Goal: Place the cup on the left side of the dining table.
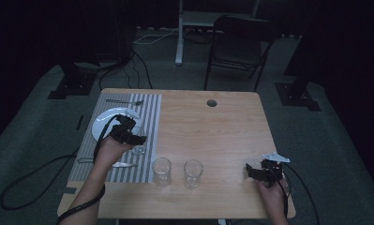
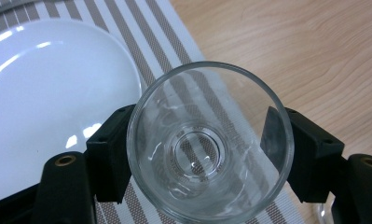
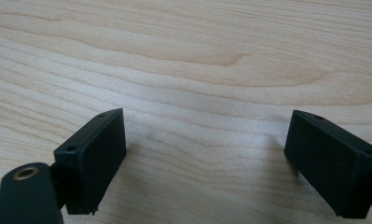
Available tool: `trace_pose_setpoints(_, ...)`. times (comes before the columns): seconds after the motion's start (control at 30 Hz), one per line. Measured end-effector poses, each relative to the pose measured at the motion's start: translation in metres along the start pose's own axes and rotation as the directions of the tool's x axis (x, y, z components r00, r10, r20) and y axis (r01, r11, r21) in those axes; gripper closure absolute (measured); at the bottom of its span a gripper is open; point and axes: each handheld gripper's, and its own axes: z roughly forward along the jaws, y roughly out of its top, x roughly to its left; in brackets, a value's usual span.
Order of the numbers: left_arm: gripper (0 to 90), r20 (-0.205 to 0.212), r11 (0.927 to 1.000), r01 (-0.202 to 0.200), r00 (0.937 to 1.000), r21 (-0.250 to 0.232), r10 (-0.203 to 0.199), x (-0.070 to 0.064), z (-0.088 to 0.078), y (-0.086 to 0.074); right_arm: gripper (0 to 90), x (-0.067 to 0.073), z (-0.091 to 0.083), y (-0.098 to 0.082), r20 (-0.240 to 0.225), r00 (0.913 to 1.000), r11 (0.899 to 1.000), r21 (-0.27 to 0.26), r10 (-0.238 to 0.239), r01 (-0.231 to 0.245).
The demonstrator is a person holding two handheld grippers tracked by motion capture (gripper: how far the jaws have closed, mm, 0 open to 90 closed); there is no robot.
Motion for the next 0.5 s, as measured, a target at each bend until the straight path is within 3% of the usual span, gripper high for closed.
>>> trace_pose_setpoints(0.27, 28.7, -0.021, 0.9995, 0.027, 0.9994, 0.014, -0.027, 0.006, 0.006, -0.004, 12.2, 0.000, 0.000, 0.000, 0.000, 1.0000, 1.000, 0.000, 0.000, 0.000)
trace_pose_setpoints(0.43, 28.8, -0.008, 0.9990, 0.033, 0.9994, 0.030, -0.033, 0.008, 0.014, -0.008, 12.2, 0.000, 0.000, 0.000, 0.000, 1.0000, 1.000, 0.000, 0.000, 0.000)
trace_pose_setpoints(0.5, 28.7, -0.004, 0.9994, 0.035, 0.9994, 0.007, -0.035, 0.009, 0.014, -0.011, 12.3, 0.000, 0.000, 0.000, 0.000, 1.0000, 1.000, 0.000, 0.001, -0.001)
